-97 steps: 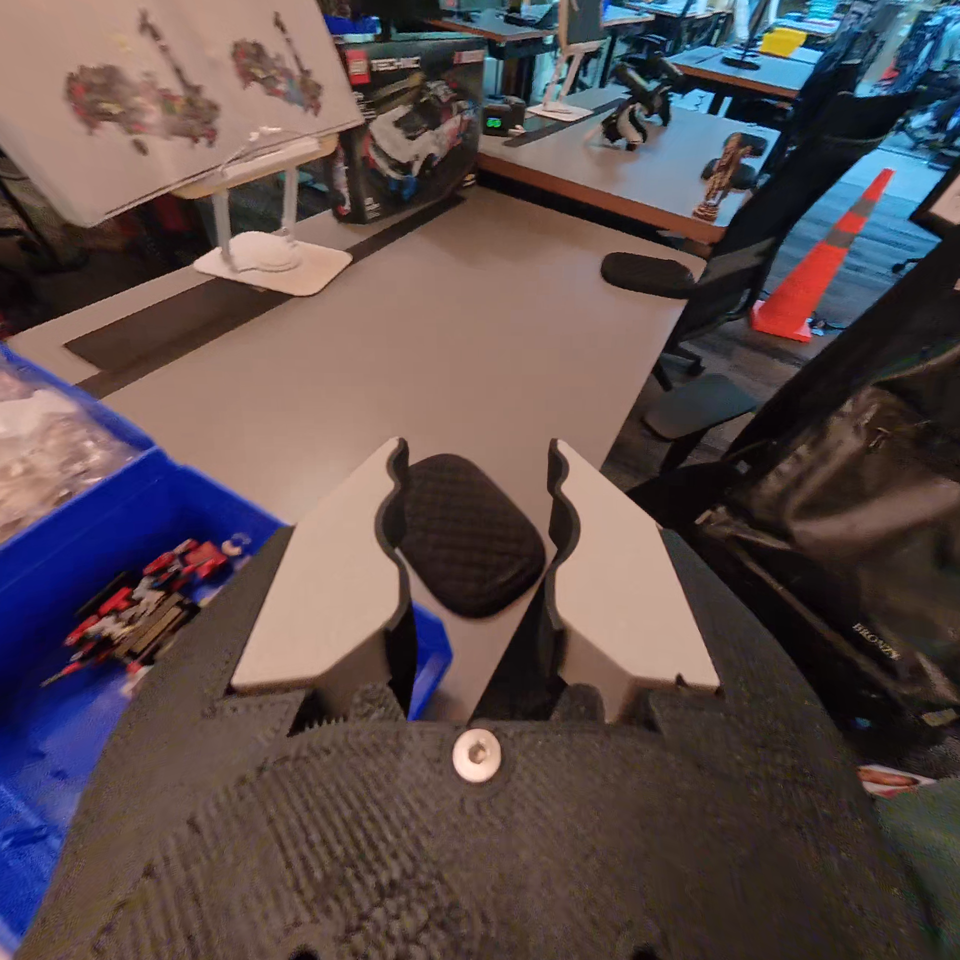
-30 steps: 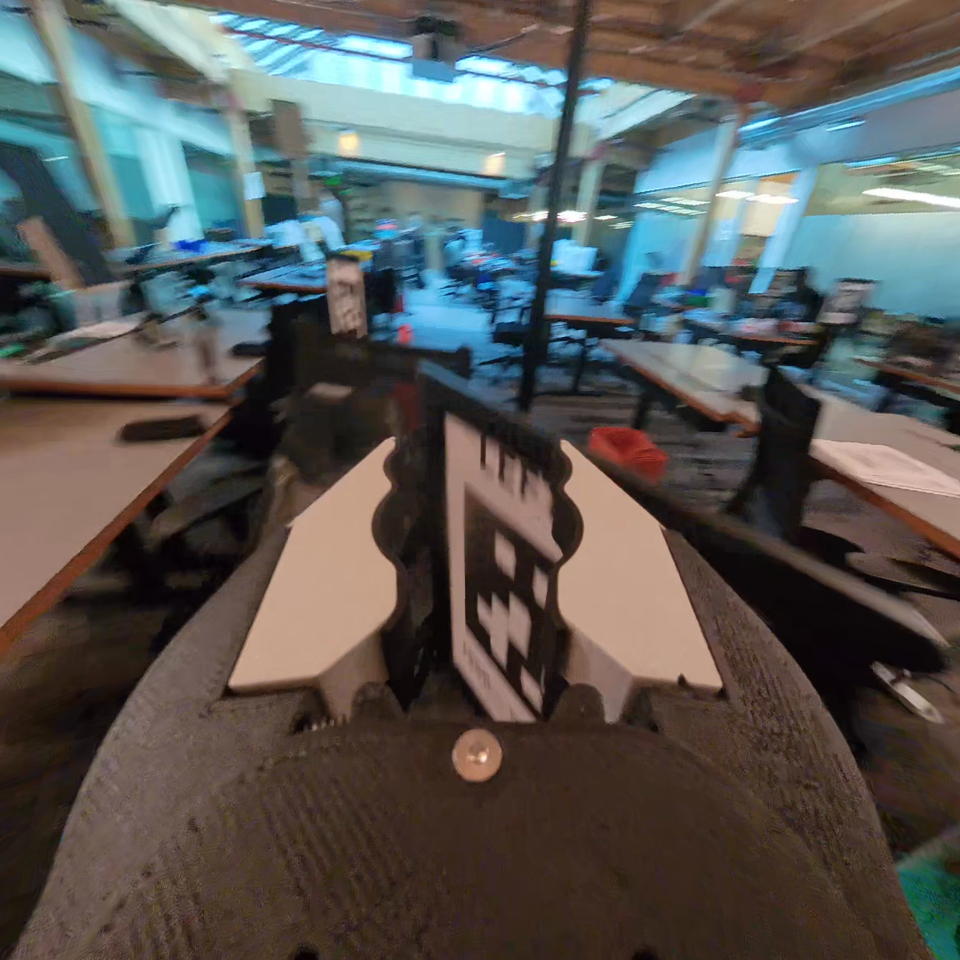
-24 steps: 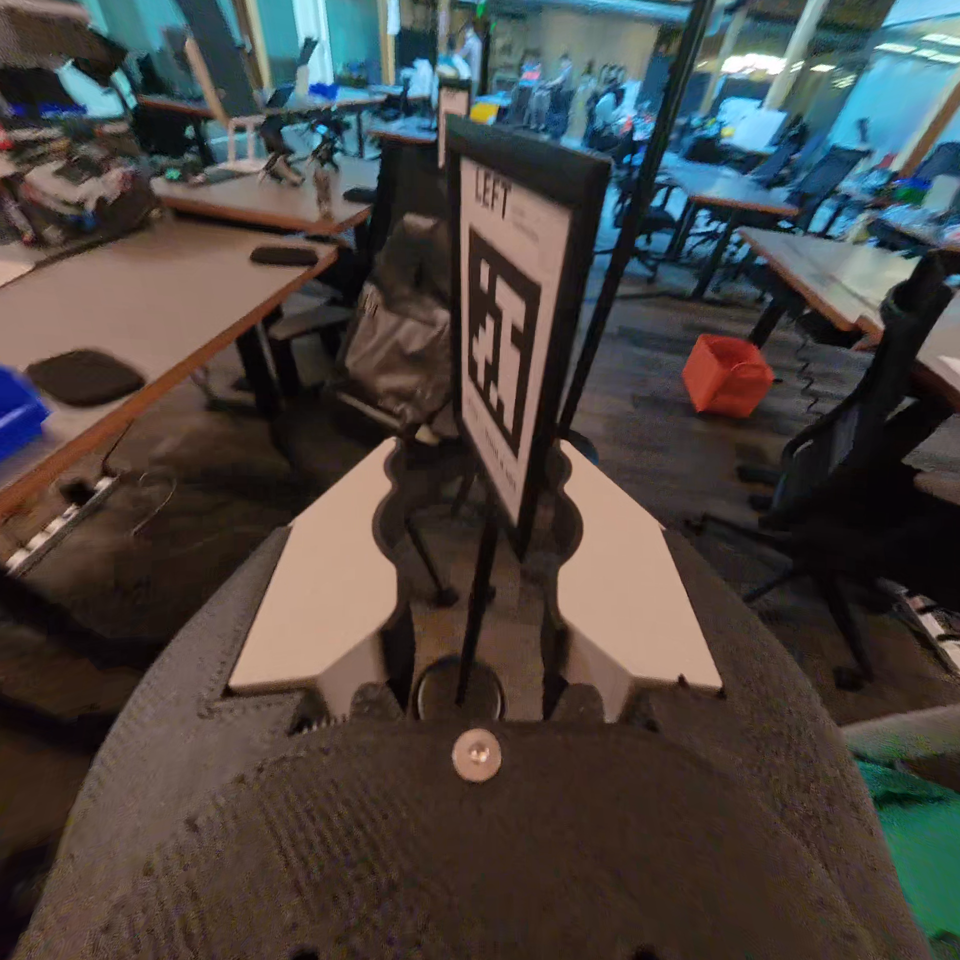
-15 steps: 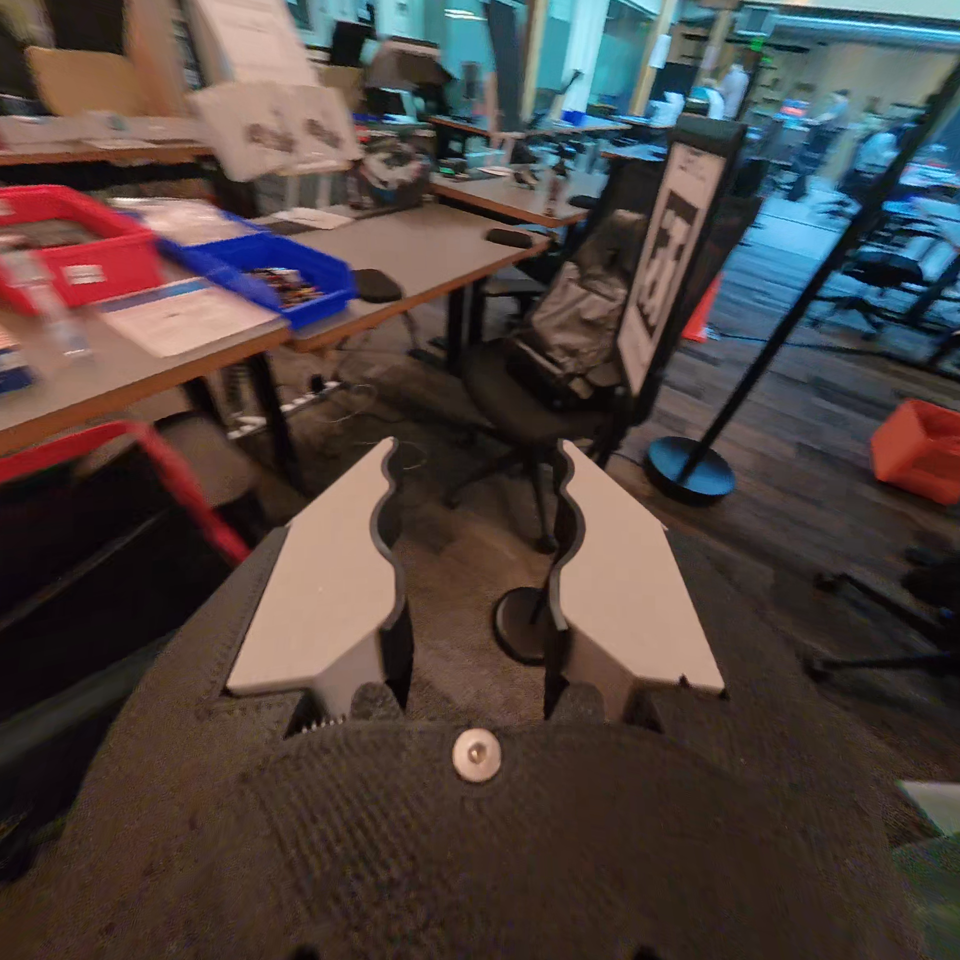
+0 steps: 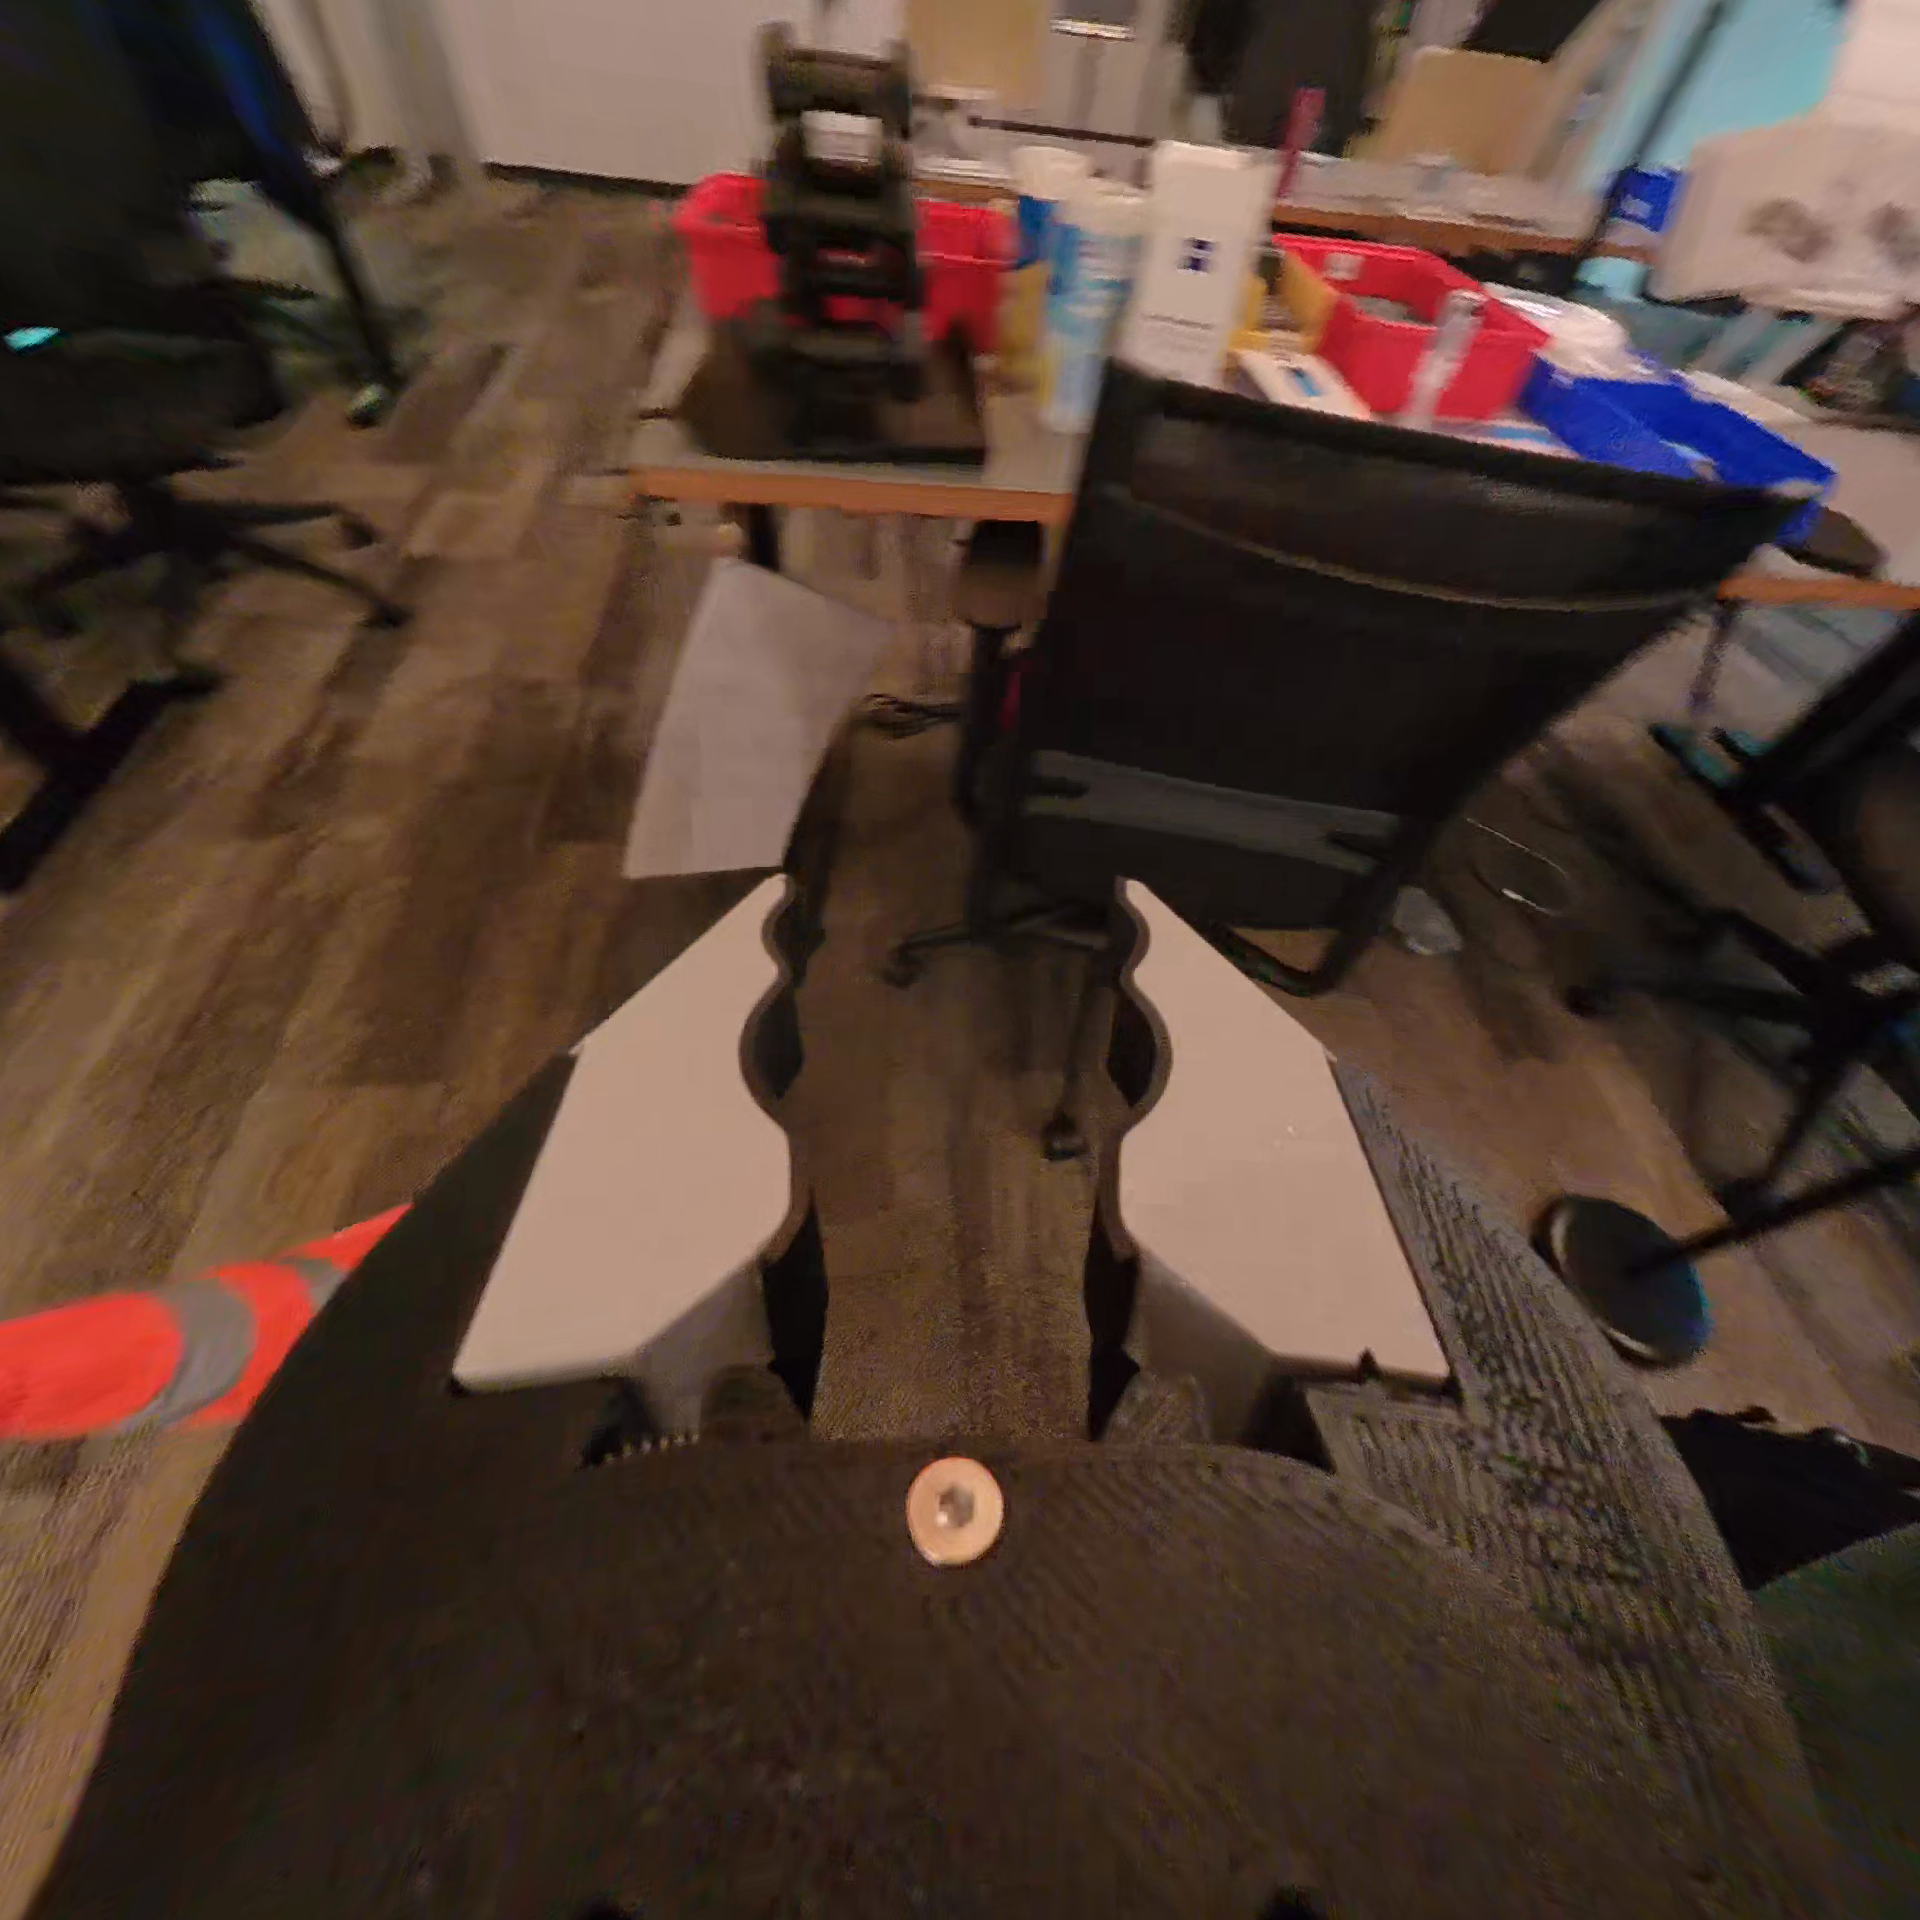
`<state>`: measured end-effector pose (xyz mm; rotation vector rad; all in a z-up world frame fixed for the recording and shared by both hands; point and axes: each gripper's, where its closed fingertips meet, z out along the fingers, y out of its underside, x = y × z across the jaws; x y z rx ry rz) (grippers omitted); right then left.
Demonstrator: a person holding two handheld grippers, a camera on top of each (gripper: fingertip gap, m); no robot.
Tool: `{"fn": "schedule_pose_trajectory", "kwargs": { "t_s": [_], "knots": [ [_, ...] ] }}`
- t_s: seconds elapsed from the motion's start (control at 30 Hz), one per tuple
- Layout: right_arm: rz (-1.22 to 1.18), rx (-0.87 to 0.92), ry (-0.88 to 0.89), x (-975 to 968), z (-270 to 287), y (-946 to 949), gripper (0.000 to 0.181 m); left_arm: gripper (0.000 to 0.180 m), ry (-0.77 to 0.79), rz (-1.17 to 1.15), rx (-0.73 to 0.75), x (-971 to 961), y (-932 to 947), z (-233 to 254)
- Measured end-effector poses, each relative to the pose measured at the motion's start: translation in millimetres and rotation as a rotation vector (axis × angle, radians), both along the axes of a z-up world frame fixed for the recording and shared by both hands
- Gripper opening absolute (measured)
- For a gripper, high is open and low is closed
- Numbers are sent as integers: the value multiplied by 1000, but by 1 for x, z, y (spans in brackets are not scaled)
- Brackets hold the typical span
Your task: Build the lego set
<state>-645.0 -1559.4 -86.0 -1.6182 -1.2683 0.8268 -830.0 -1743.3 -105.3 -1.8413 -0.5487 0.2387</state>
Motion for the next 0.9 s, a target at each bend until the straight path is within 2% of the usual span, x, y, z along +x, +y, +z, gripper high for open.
{"fn": "schedule_pose_trajectory", "kwargs": {
  "t_s": [0.23, 0.37, 0.47, 0.57, 0.67, 0.83, 0.9],
  "knots": [
    [231, -72, -40, -179, -37, -7, 70, 59, -50, 228, 12, -135, -36, -27],
    [314, -65, -21, -313, -52, 21, 70, 62, -8, 293, -26, -241, -13, -23],
    [386, 11, -6, -421, -37, 48, 72, 63, -3, 326, -22, -334, 21, -1],
    [427, 5, 47, -516, -8, 75, 71, 59, 58, 336, -12, -423, 57, 24],
    [434, 4, 58, -600, 5, 105, 71, 57, 48, 364, 30, -504, 82, 31],
    [400, -40, 9, -727, -27, 155, 70, 57, -4, 381, 11, -645, 115, -10],
    [352, -35, -12, -780, -46, 181, 69, 48, 1, 355, 6, -711, 135, -28]
  ]
}}
